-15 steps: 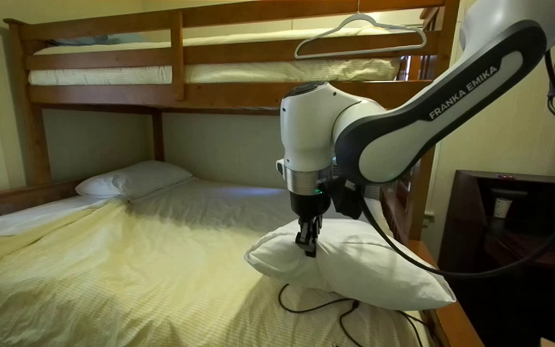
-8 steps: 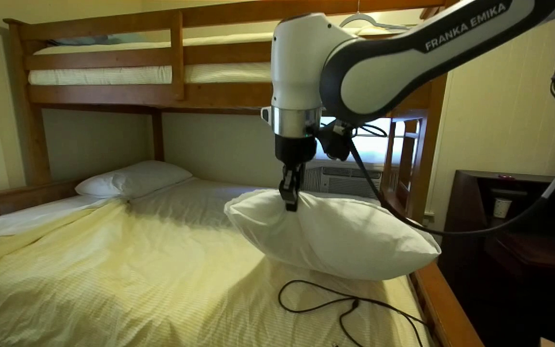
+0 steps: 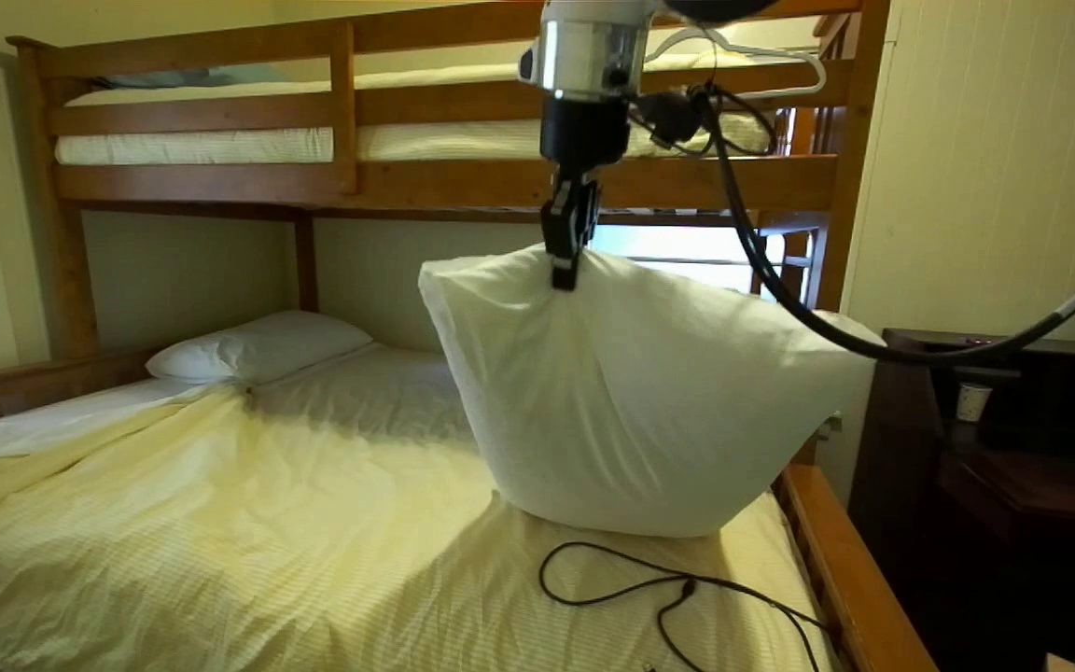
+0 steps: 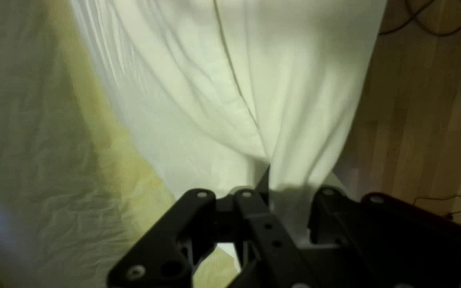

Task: Flip the pillow over

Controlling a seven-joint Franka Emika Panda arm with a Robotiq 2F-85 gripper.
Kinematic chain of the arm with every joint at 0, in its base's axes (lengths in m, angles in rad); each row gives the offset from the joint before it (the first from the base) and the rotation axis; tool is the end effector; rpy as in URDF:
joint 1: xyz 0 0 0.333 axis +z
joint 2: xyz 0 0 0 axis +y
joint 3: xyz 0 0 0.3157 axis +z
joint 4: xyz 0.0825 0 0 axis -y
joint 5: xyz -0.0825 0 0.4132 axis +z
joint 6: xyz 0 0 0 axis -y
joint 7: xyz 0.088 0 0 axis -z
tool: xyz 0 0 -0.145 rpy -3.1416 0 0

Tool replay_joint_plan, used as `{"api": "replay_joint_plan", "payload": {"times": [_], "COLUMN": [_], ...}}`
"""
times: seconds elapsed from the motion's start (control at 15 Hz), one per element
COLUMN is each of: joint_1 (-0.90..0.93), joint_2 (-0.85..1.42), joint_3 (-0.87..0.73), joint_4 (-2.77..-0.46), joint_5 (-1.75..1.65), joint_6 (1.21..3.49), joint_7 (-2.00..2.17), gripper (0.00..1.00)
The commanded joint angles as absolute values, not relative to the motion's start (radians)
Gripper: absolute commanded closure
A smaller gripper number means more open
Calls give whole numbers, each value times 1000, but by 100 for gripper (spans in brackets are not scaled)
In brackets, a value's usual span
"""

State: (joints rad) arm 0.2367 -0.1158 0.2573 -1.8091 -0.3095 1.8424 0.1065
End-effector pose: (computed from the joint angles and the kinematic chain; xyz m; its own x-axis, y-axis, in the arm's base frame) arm 0.5209 0.2469 0.5614 0.8764 0.4529 0.1641 0.3887 -0.8661 0.3144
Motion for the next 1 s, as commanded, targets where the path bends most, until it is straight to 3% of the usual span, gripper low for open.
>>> {"api": "replay_joint_plan", "payload": {"times": [0.0,0.47,0.53,0.6,0.93], "joint_1": [221,162,142,168,139], "joint_2": [-218,-283,-300,-279,-297], "joint_3": [247,249,239,245,234], "joint_4": [-1728,-1515,-1508,-1587,-1554], "joint_5": [-287,-382,-424,-357,-385], "joint_6": [1744,1484,1479,1517,1487], "joint_7": [104,119,119,114,115], "gripper": [97,97,97,87,87]}}
